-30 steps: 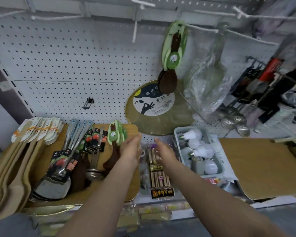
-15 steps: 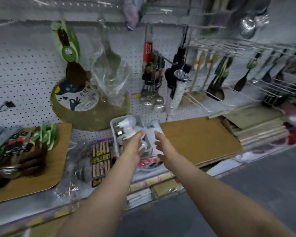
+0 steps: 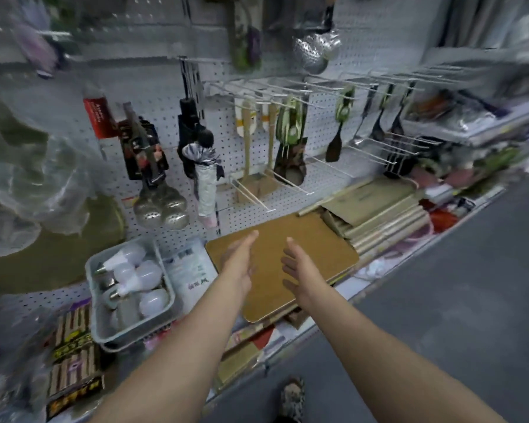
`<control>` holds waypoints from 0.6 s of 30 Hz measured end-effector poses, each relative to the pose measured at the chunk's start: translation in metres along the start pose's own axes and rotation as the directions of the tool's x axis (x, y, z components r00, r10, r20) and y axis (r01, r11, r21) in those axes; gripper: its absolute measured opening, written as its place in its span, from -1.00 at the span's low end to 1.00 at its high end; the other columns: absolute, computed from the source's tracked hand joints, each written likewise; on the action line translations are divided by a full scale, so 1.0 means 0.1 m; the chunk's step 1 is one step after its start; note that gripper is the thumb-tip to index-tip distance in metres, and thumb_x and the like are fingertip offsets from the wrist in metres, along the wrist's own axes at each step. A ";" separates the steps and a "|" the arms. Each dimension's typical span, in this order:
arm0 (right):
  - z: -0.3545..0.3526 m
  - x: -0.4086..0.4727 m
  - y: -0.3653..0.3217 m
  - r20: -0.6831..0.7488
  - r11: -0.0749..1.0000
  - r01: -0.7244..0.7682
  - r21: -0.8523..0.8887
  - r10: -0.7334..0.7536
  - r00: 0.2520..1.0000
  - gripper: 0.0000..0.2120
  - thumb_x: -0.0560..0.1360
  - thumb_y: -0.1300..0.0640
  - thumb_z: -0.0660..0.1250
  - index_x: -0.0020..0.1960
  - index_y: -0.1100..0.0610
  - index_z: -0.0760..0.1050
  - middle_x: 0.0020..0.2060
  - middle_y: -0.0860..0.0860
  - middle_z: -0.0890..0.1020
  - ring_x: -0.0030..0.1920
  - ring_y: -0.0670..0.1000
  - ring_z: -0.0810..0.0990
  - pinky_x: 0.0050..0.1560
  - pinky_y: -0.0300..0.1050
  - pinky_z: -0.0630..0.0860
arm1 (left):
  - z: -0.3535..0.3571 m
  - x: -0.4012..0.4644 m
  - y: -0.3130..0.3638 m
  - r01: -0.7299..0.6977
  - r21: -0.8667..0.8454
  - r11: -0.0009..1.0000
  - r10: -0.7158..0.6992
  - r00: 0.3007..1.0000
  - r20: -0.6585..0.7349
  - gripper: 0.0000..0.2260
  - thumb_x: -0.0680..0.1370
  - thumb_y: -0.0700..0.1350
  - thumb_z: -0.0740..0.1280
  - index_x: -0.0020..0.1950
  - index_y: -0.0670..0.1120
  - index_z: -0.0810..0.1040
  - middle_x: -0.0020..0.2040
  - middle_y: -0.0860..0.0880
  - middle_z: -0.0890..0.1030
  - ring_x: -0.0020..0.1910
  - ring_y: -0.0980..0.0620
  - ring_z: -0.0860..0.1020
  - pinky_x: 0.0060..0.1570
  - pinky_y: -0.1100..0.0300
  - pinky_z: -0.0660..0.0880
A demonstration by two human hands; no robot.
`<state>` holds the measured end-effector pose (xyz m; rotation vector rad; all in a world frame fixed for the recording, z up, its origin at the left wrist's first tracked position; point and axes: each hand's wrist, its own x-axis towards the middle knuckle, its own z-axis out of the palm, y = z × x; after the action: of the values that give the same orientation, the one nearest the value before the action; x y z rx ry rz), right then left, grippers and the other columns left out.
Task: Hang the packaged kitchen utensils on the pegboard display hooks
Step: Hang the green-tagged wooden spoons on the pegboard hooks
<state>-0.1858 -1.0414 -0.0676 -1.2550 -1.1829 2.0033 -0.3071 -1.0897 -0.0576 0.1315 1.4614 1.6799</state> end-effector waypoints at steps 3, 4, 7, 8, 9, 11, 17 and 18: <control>-0.29 0.40 -0.32 -0.015 0.998 0.041 0.044 -0.040 0.999 -0.38 0.58 -0.26 0.28 0.49 0.11 0.41 0.43 0.09 0.48 0.41 0.09 0.44 0.43 0.13 0.38 | 0.55 0.38 0.04 -0.044 -0.015 0.999 0.045 0.999 0.020 -0.74 0.51 0.05 0.50 0.12 0.03 0.56 0.17 0.02 0.60 0.17 0.04 0.55 -0.05 0.18 0.50; -0.37 0.55 -0.44 -0.013 0.996 0.062 0.060 -0.061 0.998 -0.40 0.58 -0.26 0.29 0.46 0.10 0.44 0.40 0.08 0.50 0.37 0.07 0.47 0.40 0.10 0.41 | 0.75 0.52 0.08 -0.068 -0.027 0.997 0.069 0.997 0.019 -0.78 0.52 0.02 0.49 0.10 0.02 0.57 0.13 0.02 0.62 0.15 0.05 0.56 -0.03 0.17 0.51; -0.53 1.00 -0.91 0.042 0.990 0.126 0.066 -0.129 0.991 -0.42 0.60 -0.24 0.27 0.46 0.11 0.44 0.39 0.07 0.51 0.36 0.05 0.48 0.41 0.08 0.40 | 1.32 0.94 0.28 -0.141 -0.063 0.988 0.141 0.990 -0.007 -0.85 0.53 -0.02 0.49 0.02 0.02 0.58 0.06 0.02 0.64 0.12 0.05 0.58 0.05 0.14 0.54; -0.57 1.17 -1.08 0.059 0.988 0.141 0.060 -0.145 0.988 -0.43 0.61 -0.23 0.26 0.47 0.12 0.43 0.39 0.07 0.51 0.37 0.05 0.47 0.44 0.10 0.38 | 1.49 1.09 0.36 -0.163 -0.087 0.983 0.163 0.987 -0.014 -0.85 0.53 -0.02 0.49 0.01 0.02 0.57 0.06 0.02 0.64 0.12 0.05 0.58 0.08 0.12 0.54; -0.62 1.34 -1.24 0.072 0.987 0.149 0.055 -0.152 0.986 -0.44 0.62 -0.22 0.25 0.47 0.12 0.43 0.38 0.07 0.52 0.37 0.05 0.48 0.46 0.11 0.37 | 1.64 1.23 0.43 -0.182 -0.106 0.978 0.181 0.983 -0.022 -0.85 0.53 -0.01 0.49 0.02 0.03 0.56 0.08 0.02 0.64 0.13 0.05 0.58 0.11 0.11 0.53; -0.71 1.63 -1.52 0.111 0.987 0.155 0.036 -0.158 0.981 -0.45 0.61 -0.21 0.26 0.46 0.11 0.43 0.36 0.06 0.53 0.34 0.04 0.49 0.46 0.11 0.38 | 1.88 1.51 0.57 -0.209 -0.115 0.971 0.206 0.978 -0.035 -0.83 0.53 0.02 0.48 0.06 0.02 0.57 0.12 0.01 0.65 0.16 0.05 0.58 0.13 0.11 0.53; -1.08 2.28 -1.97 0.177 0.995 0.096 0.012 -0.096 0.979 -0.43 0.58 -0.24 0.29 0.44 0.10 0.46 0.34 0.04 0.55 0.34 0.04 0.49 0.35 0.02 0.45 | 2.44 2.03 0.77 -0.208 -0.127 0.970 0.187 0.970 -0.156 -0.86 0.53 0.02 0.49 -0.01 0.05 0.57 0.06 0.03 0.61 0.08 0.08 0.54 0.05 0.18 0.49; -1.15 2.38 -2.03 0.195 0.996 0.093 -0.007 -0.090 0.977 -0.45 0.58 -0.25 0.29 0.42 0.09 0.47 0.34 0.04 0.55 0.35 0.04 0.49 0.38 0.05 0.44 | 2.51 2.08 0.76 -0.202 -0.128 0.971 0.179 0.968 -0.176 -0.85 0.53 0.02 0.49 -0.02 0.06 0.55 0.04 0.05 0.59 0.05 0.10 0.53 0.06 0.17 0.48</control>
<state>-0.1995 -0.7115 -0.0254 -1.0097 -1.3248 2.0888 -0.3256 -0.7591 -0.0102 0.0571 1.4778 1.9878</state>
